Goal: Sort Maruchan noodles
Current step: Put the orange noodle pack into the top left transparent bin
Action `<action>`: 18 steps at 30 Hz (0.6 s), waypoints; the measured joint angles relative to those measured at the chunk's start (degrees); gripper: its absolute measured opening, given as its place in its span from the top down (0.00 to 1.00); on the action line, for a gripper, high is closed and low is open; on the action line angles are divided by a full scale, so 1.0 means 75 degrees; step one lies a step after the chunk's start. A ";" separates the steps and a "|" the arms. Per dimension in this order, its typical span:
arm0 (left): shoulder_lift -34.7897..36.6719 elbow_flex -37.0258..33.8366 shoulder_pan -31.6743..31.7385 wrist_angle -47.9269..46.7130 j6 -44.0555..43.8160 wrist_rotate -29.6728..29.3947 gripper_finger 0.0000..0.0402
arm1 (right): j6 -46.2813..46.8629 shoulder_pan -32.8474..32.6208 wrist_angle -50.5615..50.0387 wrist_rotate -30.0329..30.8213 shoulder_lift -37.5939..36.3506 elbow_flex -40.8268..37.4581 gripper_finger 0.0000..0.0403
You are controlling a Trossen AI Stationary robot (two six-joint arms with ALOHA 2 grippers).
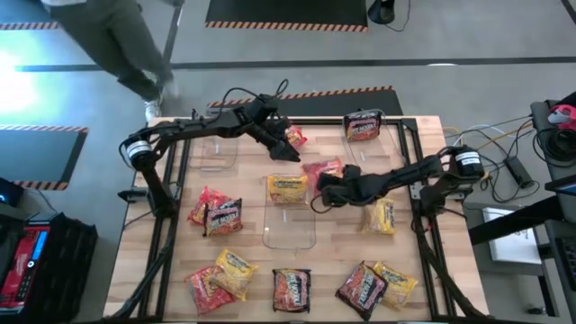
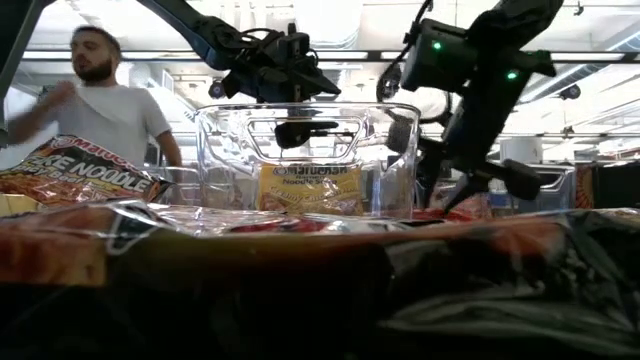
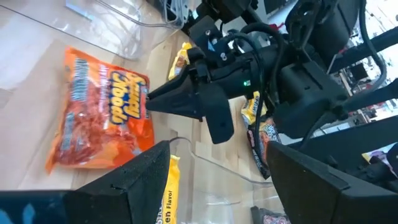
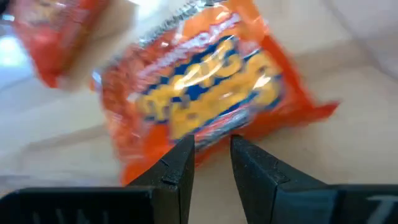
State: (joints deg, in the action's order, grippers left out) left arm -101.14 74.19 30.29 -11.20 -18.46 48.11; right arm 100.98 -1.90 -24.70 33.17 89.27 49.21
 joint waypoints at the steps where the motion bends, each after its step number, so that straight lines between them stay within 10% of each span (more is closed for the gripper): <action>1: 0.0000 0.0000 0.0026 -0.0003 0.0000 0.0067 0.38 | -0.0112 0.0058 0.0154 0.0026 -0.0011 0.0000 0.77; 18: 0.0003 -0.0006 0.0435 -0.0189 0.0341 0.0118 0.38 | -0.0738 0.0261 0.0540 0.0348 -0.0476 -0.0006 0.77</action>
State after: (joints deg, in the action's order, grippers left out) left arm -101.12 74.15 33.55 -12.62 -15.90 48.99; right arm 95.45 0.06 -20.65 35.78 85.71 49.17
